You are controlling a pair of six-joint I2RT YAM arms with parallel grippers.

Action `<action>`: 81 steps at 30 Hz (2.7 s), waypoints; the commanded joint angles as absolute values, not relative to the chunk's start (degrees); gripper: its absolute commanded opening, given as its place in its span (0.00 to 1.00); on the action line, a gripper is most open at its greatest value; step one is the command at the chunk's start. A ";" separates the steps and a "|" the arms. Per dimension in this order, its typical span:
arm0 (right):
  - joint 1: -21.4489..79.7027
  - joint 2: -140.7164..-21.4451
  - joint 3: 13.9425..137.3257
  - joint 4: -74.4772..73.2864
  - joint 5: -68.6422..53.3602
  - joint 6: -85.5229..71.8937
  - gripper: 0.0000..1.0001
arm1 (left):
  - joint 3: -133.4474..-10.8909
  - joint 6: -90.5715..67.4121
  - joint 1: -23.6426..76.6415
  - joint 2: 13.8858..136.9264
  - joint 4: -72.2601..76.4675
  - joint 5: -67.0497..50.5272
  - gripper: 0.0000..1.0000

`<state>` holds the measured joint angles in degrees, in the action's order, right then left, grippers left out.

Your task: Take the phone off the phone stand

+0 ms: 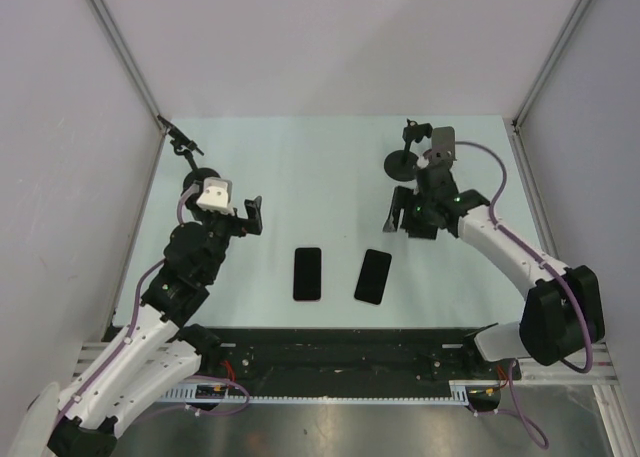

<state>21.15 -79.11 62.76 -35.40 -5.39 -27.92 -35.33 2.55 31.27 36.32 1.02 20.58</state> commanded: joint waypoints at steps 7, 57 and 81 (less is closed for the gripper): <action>29.00 -82.78 48.78 -26.64 -8.34 -40.96 0.63 | -35.07 3.52 32.08 34.98 2.72 19.69 1.00; 34.37 -105.73 59.41 -15.99 -20.04 -43.33 0.38 | -34.54 4.39 32.34 34.63 2.81 19.95 1.00; 41.31 -94.57 51.86 -31.99 -20.38 -17.76 0.52 | -34.72 4.13 32.34 34.89 2.81 19.51 1.00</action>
